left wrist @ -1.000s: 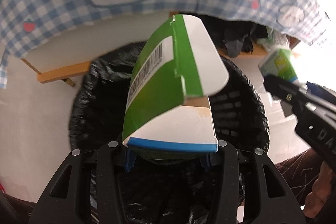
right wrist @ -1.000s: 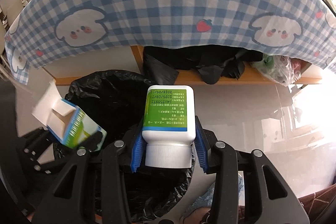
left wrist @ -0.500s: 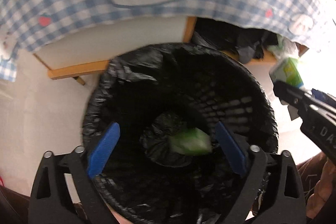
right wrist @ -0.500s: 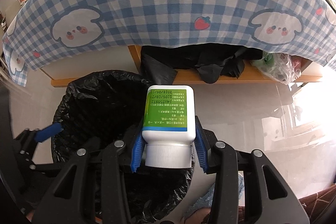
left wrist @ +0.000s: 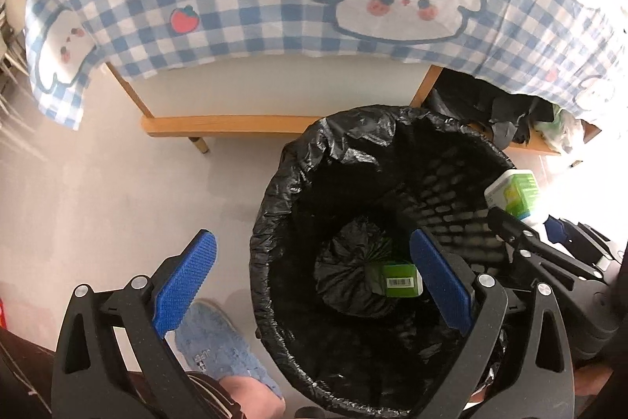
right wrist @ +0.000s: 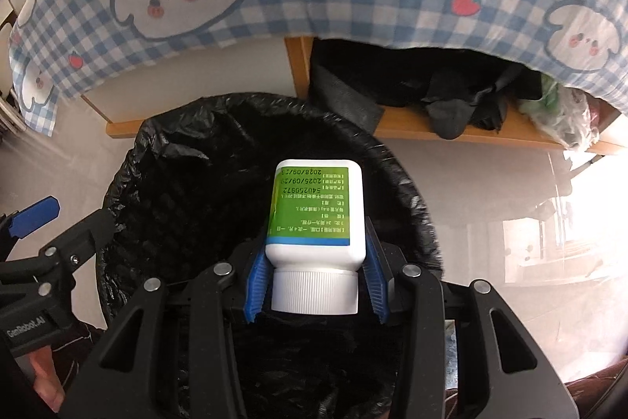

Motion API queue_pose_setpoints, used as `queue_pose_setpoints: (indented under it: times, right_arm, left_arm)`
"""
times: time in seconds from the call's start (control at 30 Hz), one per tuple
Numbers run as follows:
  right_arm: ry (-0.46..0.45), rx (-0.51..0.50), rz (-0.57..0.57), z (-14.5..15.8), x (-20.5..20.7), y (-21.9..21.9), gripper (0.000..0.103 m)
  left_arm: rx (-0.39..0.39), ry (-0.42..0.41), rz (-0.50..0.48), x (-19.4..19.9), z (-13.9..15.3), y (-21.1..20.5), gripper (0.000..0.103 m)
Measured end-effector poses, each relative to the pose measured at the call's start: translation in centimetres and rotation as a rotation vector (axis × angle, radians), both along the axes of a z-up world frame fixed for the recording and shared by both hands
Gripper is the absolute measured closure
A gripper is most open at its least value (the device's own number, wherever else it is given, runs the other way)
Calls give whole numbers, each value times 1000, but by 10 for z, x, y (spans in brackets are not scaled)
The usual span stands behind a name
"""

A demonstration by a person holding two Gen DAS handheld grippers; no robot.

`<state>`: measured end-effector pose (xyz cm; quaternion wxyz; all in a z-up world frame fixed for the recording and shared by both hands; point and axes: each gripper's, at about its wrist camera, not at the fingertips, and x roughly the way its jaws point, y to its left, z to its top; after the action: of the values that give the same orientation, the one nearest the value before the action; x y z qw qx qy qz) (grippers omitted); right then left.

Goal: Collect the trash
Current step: 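Open the left tool to drop the carton while the right tool drops the bottle into the bin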

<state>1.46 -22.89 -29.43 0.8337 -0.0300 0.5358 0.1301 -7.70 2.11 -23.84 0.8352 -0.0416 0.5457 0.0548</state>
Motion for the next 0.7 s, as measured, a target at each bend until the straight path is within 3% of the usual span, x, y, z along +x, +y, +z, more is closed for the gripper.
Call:
queue_pose_setpoints:
  times: [0.5,0.53,0.6,0.7]
  right_arm:
    - [6,-4,48,-17,-4,16,63]
    - [2,-11,47,-17,-5,16,60]
    - [-4,-23,40,-12,-7,15,38]
    - [-44,-42,11,2,-8,10,26]
  left_arm:
    - [-27,-5,0,4,-4,-3,6]
    - [-24,-8,0,4,-3,-3,6]
    - [-18,-11,5,4,-1,-2,6]
    - [-29,-28,17,6,6,-1,6]
